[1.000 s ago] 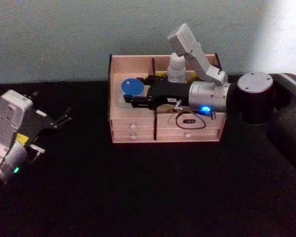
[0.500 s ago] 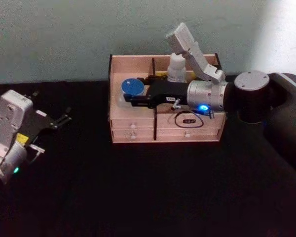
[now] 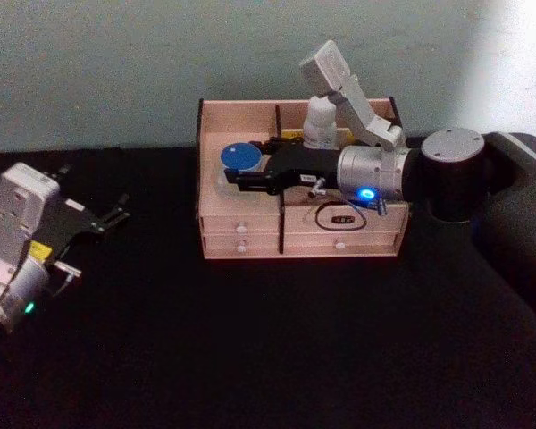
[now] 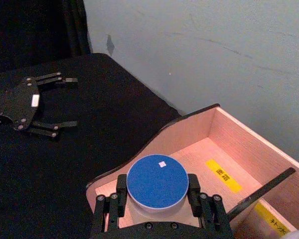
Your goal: Pick up the facial cleanser and watermelon frost from the table and place them into the tiered storage box.
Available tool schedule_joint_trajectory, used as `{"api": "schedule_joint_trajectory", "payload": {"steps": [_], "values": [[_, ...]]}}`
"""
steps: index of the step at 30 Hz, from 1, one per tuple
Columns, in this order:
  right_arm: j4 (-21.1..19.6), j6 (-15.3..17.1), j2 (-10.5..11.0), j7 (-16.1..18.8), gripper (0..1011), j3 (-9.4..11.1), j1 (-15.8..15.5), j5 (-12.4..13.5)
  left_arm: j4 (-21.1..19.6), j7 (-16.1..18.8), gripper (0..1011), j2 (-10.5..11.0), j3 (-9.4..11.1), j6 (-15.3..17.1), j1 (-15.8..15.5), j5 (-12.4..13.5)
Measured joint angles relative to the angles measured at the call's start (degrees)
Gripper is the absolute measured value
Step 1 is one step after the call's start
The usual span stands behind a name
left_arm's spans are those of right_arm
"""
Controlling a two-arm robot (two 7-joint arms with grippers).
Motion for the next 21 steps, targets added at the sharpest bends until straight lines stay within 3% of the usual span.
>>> {"api": "schedule_joint_trajectory", "payload": {"steps": [18, 21], "values": [[0.01, 0.08, 0.01, -0.14, 728, 0.02, -0.04, -0.1, 0.0, 0.0, 1001, 0.0, 0.0, 0.0, 0.0, 0.0], [0.01, 0.12, 0.04, -0.11, 795, -0.02, -0.06, -0.15, 0.0, 0.0, 1001, 0.0, 0.0, 0.0, 0.0, 0.0]]}}
